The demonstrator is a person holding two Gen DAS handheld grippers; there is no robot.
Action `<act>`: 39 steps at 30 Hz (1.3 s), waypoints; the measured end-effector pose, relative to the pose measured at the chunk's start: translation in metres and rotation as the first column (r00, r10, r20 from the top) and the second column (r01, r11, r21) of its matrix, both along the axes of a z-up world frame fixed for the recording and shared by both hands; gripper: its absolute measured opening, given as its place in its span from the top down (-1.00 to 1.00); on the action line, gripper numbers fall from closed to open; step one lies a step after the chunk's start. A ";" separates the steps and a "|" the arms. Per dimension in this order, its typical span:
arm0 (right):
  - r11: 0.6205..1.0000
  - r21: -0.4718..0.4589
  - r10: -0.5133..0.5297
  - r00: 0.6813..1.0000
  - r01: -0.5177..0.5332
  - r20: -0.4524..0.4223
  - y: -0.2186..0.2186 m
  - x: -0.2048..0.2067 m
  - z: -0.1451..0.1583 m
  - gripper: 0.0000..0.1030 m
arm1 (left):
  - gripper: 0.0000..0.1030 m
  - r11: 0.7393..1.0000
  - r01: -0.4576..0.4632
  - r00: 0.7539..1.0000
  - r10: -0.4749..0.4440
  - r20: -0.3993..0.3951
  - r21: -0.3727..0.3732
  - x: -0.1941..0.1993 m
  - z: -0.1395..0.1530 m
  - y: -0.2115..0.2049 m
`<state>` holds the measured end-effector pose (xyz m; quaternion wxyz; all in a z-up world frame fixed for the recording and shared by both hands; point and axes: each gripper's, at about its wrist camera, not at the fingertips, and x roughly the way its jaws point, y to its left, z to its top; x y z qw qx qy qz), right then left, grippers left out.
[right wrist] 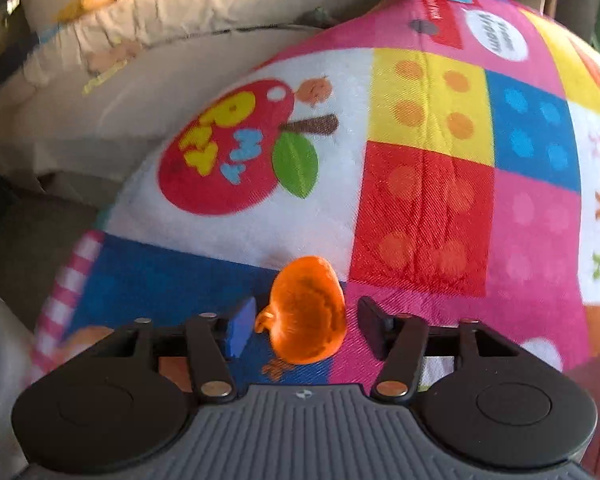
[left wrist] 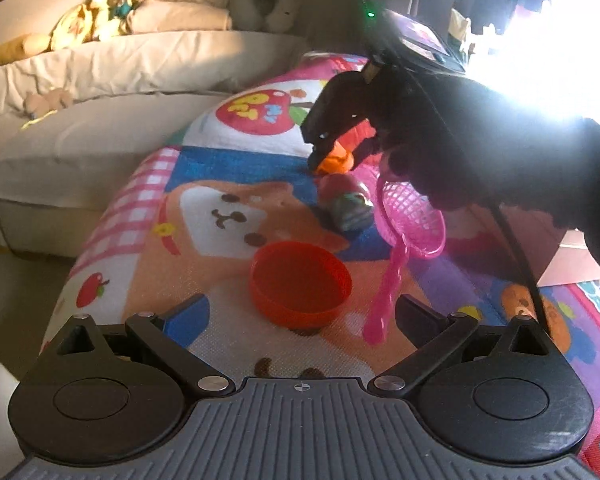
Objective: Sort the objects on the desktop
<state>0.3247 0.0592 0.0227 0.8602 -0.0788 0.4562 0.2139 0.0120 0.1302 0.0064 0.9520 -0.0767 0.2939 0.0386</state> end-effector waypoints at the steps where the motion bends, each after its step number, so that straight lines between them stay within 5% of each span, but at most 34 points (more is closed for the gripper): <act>1: 1.000 0.002 -0.004 1.000 0.004 0.003 -0.001 -0.001 0.000 0.16 | -0.98 1.000 0.000 1.000 0.000 -0.001 -0.007 0.000 0.000 0.001; 6: 0.994 0.107 0.012 0.997 -0.020 0.072 -0.037 -0.040 0.046 0.16 | -0.98 0.999 -0.013 1.000 0.013 -0.005 -0.031 0.001 -0.001 0.005; 12: 0.969 0.200 0.109 0.978 -0.144 0.176 -0.128 -0.158 0.099 0.15 | -0.98 0.999 -0.013 1.000 0.011 -0.027 -0.050 0.006 -0.001 0.009; 20: 0.998 0.070 -0.008 0.984 -0.004 0.177 -0.225 -0.269 0.046 0.14 | -0.98 0.993 0.108 0.992 -0.104 0.070 -0.057 0.019 0.025 -0.009; 28: 0.950 0.270 -0.210 0.961 0.157 0.180 -0.279 -0.298 0.023 -0.40 | -0.98 0.976 0.209 0.978 -0.209 -0.002 -0.066 0.071 0.029 -0.053; 32: 0.951 0.257 -0.227 0.950 0.170 0.213 -0.284 -0.300 0.016 -0.51 | -0.98 0.970 0.220 0.975 -0.222 -0.010 -0.104 0.086 0.027 -0.068; 35: 0.955 0.246 -0.228 0.944 0.168 0.239 -0.288 -0.303 0.012 -0.60 | -0.98 0.925 0.334 0.942 -0.334 0.033 -0.178 0.073 0.037 -0.079; 39: 0.955 0.237 -0.241 0.933 0.179 0.268 -0.297 -0.309 0.005 -0.69 | -0.98 0.802 0.576 0.817 -0.567 0.102 -0.159 0.033 0.050 -0.103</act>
